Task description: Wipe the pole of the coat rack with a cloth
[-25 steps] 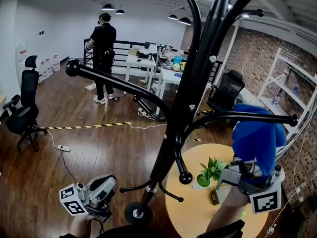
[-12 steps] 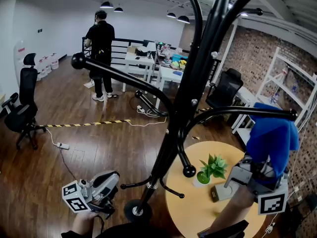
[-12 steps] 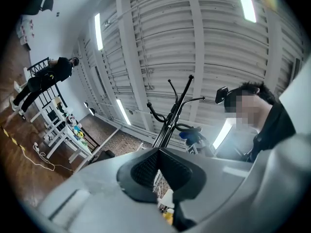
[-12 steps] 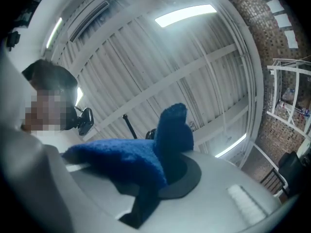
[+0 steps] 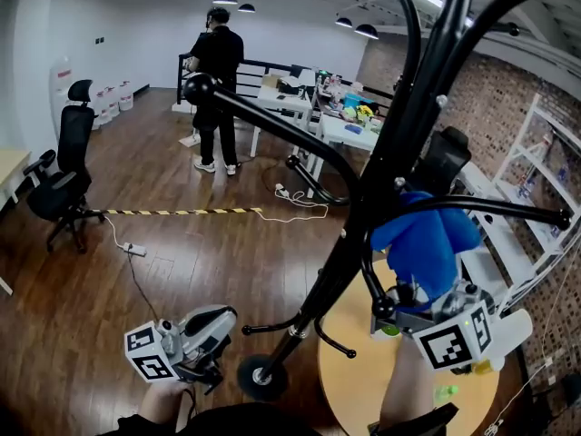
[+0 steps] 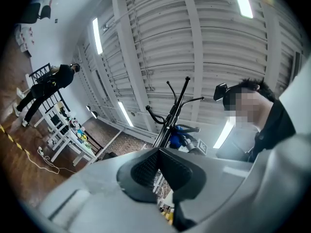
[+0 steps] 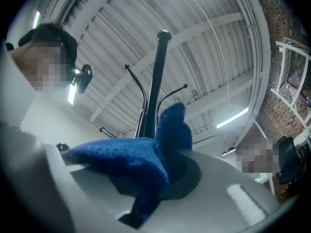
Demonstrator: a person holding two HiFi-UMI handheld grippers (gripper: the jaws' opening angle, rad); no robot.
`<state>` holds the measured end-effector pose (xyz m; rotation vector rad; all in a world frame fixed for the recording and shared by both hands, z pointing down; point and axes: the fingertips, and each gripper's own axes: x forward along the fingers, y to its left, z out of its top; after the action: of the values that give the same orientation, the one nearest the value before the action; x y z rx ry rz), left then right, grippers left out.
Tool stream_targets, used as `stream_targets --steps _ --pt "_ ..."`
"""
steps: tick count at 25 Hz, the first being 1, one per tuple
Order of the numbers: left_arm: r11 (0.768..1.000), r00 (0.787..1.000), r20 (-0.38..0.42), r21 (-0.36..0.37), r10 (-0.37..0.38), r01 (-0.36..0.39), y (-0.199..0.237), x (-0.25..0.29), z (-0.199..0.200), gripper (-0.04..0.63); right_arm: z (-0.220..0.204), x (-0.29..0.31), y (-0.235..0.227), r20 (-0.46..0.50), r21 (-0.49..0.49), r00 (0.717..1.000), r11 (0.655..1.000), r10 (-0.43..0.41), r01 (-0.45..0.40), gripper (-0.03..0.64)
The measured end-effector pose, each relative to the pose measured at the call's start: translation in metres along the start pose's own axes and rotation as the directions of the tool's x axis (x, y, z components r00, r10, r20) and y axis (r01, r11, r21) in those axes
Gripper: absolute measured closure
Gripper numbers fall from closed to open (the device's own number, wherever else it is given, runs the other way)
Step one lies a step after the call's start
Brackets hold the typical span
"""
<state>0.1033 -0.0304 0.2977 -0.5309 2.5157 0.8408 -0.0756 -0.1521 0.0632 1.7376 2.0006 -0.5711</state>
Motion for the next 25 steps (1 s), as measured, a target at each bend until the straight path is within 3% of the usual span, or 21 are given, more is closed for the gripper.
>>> stream_targets --steps 8,12,17,21,25 --pt "1.000 1.000 -0.029 -0.001 -0.009 0.009 0.001 0.021 -0.001 0.594 -0.072 -0.026 0.005 -0.170 -0.017 0.985 1.000 -0.023 0.020 0.604" --pt "1.000 0.997 -0.067 0.000 -0.024 0.024 0.002 0.035 -0.007 0.594 -0.145 -0.064 -0.006 -0.375 0.000 0.925 0.997 -0.068 0.073 0.604" --pt "0.999 0.993 -0.120 -0.030 -0.023 0.019 0.007 0.056 -0.023 0.594 -0.220 -0.111 -0.006 -0.642 -0.096 0.764 0.995 -0.071 0.012 0.604" --pt "0.999 0.987 -0.155 -0.038 -0.034 0.028 0.010 0.064 -0.032 0.594 -0.270 -0.153 0.006 -0.821 -0.171 0.566 0.977 -0.070 -0.127 0.604" --pt "0.997 0.984 -0.166 -0.063 -0.060 0.050 0.009 0.074 -0.040 0.594 -0.305 -0.186 0.014 -0.924 -0.183 0.376 0.948 -0.076 -0.259 0.597"
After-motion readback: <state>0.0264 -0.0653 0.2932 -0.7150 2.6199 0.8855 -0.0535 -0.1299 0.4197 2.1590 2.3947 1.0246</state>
